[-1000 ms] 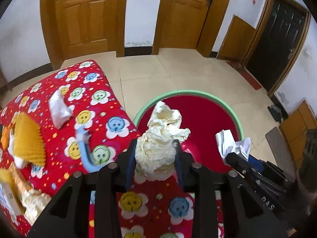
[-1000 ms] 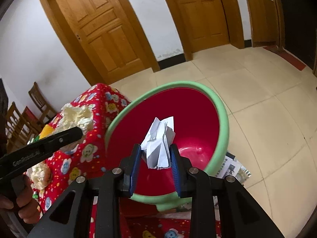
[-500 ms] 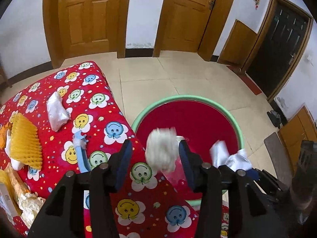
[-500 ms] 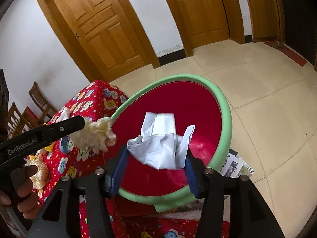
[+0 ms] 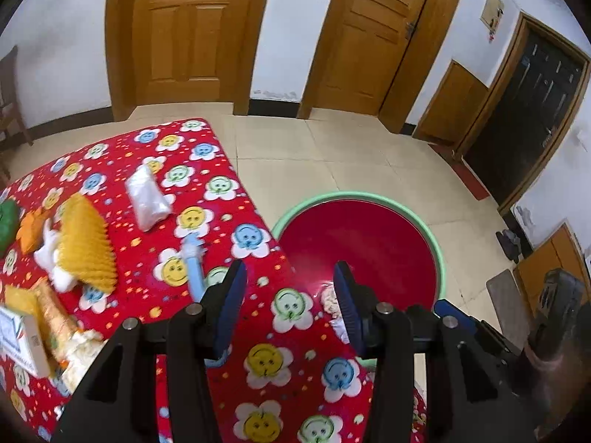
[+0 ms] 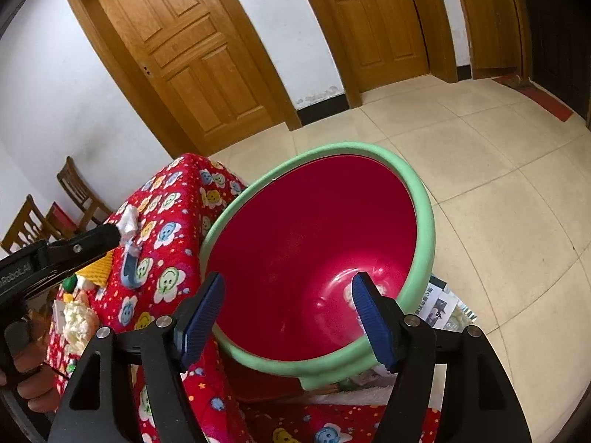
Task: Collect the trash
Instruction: 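Move the left tool back to the table and grasp the green toy figure, then grasp the blue plastic hook with the right tool while the left tool holds the green figure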
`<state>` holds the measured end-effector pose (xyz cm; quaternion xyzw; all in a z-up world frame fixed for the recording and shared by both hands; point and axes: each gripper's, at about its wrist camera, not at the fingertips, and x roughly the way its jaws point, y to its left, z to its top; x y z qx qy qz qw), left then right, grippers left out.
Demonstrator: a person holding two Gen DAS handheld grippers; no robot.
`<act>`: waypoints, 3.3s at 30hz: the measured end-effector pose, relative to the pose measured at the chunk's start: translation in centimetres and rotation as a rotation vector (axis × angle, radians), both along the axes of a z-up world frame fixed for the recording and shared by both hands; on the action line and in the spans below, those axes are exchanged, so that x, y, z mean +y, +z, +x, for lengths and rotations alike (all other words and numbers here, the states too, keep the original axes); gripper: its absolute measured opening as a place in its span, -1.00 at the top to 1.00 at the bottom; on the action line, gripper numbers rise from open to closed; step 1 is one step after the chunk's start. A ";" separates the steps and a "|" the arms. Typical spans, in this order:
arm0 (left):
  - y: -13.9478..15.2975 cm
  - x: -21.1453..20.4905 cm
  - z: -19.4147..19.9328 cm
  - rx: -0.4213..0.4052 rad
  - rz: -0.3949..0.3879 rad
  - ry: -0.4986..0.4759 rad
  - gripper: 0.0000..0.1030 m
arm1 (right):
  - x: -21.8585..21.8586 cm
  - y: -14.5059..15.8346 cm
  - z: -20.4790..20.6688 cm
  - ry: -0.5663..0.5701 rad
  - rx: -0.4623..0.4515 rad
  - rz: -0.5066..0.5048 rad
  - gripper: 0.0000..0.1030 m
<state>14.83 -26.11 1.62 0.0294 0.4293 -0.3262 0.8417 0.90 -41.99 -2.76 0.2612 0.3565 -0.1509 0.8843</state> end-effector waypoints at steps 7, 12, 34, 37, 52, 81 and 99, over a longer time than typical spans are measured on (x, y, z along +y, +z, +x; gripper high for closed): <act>1.1 3.9 -0.4 -0.001 -0.007 0.075 0.05 | 0.7 0.8 -0.4 0.008 -0.010 0.014 -0.42; 1.5 7.5 -0.9 0.000 -0.004 0.144 0.05 | 1.7 1.8 -0.8 0.028 -0.027 0.004 -0.42; -1.6 19.1 -3.1 0.020 0.132 0.397 0.05 | 6.5 2.7 -0.9 0.123 -0.023 -0.018 -0.45; -2.3 19.2 -3.3 0.020 0.170 0.398 0.05 | 7.2 2.7 -0.7 0.143 -0.019 -0.020 -0.45; -5.4 19.5 -2.7 0.127 0.177 0.403 0.05 | 9.5 2.2 0.3 0.199 0.005 -0.027 -0.45; 0.0 21.4 0.2 -0.041 0.099 0.455 0.46 | 11.9 2.0 6.7 0.338 0.010 -0.054 -0.45; 1.3 20.3 3.9 -0.085 -0.002 0.442 0.46 | 15.1 -0.9 13.8 0.423 0.092 -0.150 0.10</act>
